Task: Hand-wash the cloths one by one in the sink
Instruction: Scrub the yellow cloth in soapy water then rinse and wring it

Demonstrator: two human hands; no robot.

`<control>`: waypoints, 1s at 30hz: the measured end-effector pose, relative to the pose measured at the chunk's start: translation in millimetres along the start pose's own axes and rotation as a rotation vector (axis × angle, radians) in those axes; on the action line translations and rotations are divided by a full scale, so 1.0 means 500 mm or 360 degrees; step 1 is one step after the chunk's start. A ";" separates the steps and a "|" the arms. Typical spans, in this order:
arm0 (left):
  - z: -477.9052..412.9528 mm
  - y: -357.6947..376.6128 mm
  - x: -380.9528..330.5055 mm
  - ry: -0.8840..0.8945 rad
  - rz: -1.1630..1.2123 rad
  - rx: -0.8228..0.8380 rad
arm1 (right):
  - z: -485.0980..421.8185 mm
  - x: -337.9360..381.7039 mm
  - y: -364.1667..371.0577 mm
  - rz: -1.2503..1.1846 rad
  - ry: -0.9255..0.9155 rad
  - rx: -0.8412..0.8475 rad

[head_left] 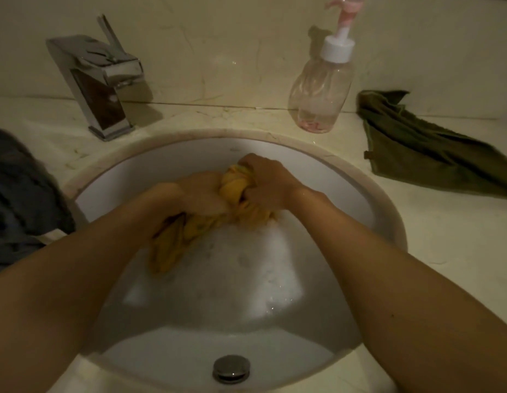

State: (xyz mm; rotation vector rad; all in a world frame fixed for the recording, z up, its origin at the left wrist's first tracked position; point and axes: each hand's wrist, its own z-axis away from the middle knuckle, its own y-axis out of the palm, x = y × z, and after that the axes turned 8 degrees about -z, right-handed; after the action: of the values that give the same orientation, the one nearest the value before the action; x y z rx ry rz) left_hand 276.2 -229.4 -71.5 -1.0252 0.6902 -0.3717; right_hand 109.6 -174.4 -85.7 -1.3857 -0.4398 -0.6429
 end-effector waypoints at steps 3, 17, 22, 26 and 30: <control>-0.022 -0.008 0.007 -0.0274 0.0369 -0.0300 | -0.008 -0.002 -0.005 0.0088 -0.0008 -0.0061; -0.031 -0.018 0.040 -0.0470 0.0427 -0.0722 | 0.053 0.019 0.009 0.0687 0.0307 0.0581; -0.023 -0.019 0.032 -0.0491 0.0361 -0.0676 | 0.058 0.017 0.004 0.0648 0.0315 0.0730; -0.022 -0.020 0.031 -0.0483 0.0327 -0.0657 | 0.060 0.027 -0.003 0.0482 0.0195 0.0715; -0.022 -0.021 0.031 -0.0488 0.0316 -0.0687 | 0.062 0.050 0.001 0.0493 0.0074 0.0784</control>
State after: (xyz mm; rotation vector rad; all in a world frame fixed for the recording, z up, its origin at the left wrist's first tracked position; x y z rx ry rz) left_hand 280.4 -250.9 -71.5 -1.3727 0.5984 0.1161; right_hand 131.2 -147.6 -65.6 -0.9393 -0.3098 -0.2838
